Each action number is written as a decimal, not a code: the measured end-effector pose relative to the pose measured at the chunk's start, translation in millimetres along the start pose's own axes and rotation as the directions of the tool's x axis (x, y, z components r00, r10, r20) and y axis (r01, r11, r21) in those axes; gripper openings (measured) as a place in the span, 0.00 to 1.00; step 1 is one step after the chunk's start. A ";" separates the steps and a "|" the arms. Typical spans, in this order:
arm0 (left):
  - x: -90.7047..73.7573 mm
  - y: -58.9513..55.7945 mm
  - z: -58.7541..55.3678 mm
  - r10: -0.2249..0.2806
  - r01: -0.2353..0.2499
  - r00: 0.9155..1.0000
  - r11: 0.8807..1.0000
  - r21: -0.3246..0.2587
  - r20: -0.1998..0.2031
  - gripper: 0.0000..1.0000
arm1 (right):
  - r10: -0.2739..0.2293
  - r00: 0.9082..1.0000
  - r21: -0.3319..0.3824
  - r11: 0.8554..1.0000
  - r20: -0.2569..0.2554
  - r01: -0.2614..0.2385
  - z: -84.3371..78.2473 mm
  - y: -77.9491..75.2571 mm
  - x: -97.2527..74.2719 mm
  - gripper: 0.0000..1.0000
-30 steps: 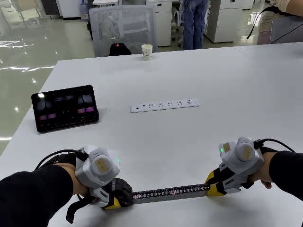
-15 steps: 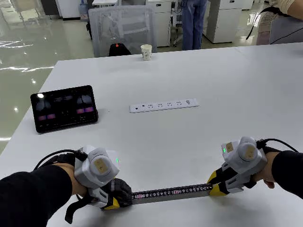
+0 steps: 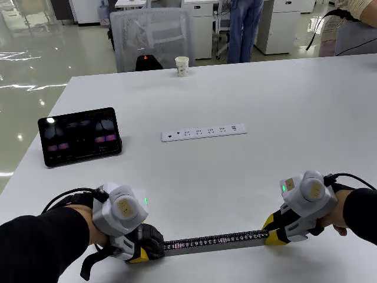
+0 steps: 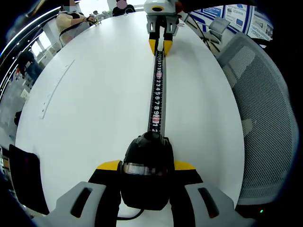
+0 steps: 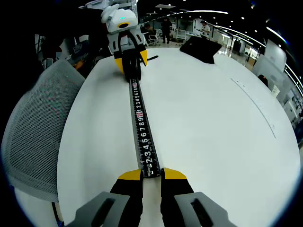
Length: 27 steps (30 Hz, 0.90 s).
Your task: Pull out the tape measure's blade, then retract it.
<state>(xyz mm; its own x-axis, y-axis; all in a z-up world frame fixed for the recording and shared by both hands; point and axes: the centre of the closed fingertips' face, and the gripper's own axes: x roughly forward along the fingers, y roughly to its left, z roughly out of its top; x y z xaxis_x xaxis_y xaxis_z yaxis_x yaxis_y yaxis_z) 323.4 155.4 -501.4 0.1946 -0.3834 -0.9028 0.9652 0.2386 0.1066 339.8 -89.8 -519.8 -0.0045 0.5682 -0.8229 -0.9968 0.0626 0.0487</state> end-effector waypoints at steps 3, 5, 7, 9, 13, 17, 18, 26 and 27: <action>-0.1 0.0 0.1 0.000 0.000 1.000 1.000 0.001 0.000 0.34 | -0.001 1.000 0.000 1.000 0.000 0.001 -0.3 -0.3 -0.7 0.10; 0.0 0.0 0.1 -0.001 0.001 1.000 1.000 0.000 -0.001 0.34 | -0.002 1.000 0.001 1.000 -0.001 0.002 0.0 -0.1 -0.3 0.10; 0.0 0.0 0.4 -0.003 0.003 1.000 1.000 -0.005 0.003 0.34 | -0.001 1.000 0.019 1.000 0.001 0.001 0.3 -0.4 -0.3 0.10; 0.1 -0.1 0.6 -0.003 0.003 1.000 1.000 -0.001 0.002 0.34 | -0.001 1.000 0.016 1.000 -0.001 0.001 0.3 -0.5 0.0 0.11; 1.9 0.9 1.8 0.005 -0.005 1.000 1.000 0.006 0.008 0.34 | -0.001 1.000 0.023 1.000 -0.011 0.001 1.8 -0.8 0.8 0.11; 2.3 0.7 2.5 0.016 -0.016 1.000 1.000 0.024 0.002 0.35 | -0.009 0.999 0.003 1.000 -0.039 0.009 1.4 -0.2 1.9 0.12; 2.1 0.7 2.6 0.016 -0.016 1.000 1.000 0.023 0.002 0.35 | -0.012 0.999 0.000 1.000 -0.043 0.012 1.3 0.0 2.1 0.12; 1.9 1.3 1.4 0.006 -0.005 1.000 1.000 0.020 -0.007 0.35 | -0.026 0.997 0.010 1.000 -0.066 0.027 1.7 -1.7 2.7 0.12; 1.5 0.8 1.6 0.001 -0.001 1.000 1.000 0.019 -0.009 0.35 | -0.027 0.997 0.012 1.000 -0.073 0.028 2.0 -1.8 3.0 0.12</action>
<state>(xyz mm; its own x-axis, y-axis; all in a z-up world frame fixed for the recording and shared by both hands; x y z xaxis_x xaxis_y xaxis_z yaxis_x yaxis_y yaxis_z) 324.7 153.6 -502.0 0.1937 -0.3748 -0.9066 0.9683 0.2216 0.1153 341.7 -86.6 -521.1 0.0170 0.5045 -0.8632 -0.9956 0.0882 0.0320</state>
